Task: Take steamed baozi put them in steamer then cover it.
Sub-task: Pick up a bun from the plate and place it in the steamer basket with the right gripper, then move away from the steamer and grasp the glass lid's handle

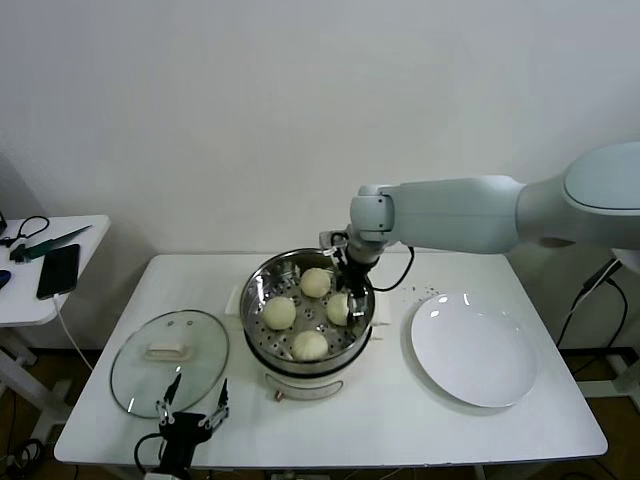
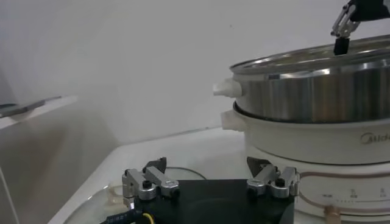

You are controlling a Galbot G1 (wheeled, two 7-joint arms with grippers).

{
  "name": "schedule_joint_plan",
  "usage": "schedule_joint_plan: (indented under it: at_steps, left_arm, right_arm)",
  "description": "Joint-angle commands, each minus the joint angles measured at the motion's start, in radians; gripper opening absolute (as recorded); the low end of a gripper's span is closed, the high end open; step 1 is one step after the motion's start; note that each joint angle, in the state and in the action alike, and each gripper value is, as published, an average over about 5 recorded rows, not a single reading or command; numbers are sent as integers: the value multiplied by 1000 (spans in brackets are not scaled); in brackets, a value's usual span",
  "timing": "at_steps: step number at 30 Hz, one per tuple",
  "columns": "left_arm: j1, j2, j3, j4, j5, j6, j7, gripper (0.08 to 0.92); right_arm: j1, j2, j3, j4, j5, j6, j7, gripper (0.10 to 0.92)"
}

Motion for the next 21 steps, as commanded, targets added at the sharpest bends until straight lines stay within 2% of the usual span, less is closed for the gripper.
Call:
schedule_joint_plan:
  at_steps: [1, 6, 10, 17, 21]
  left_arm:
    - [4, 0, 0, -3, 1, 0, 0, 823]
    - [9, 0, -1, -3, 2, -1, 0, 823]
    - [13, -1, -7, -4, 2, -2, -2, 823]
    - [22, -3, -15, -3, 8, -11, -16, 823]
    - [20, -13, -18, -6, 22, -14, -20, 823]
  right_arm:
    - [25, -25, 36, -1, -27, 28, -56, 823]
    - [36, -96, 105, 18, -16, 47, -49, 823]
    - [36, -197, 158, 45, 9, 102, 31, 823]
    - [-15, -423, 203, 155, 83, 330, 303, 823]
    - [-152, -553, 321, 207, 102, 437, 478, 823]
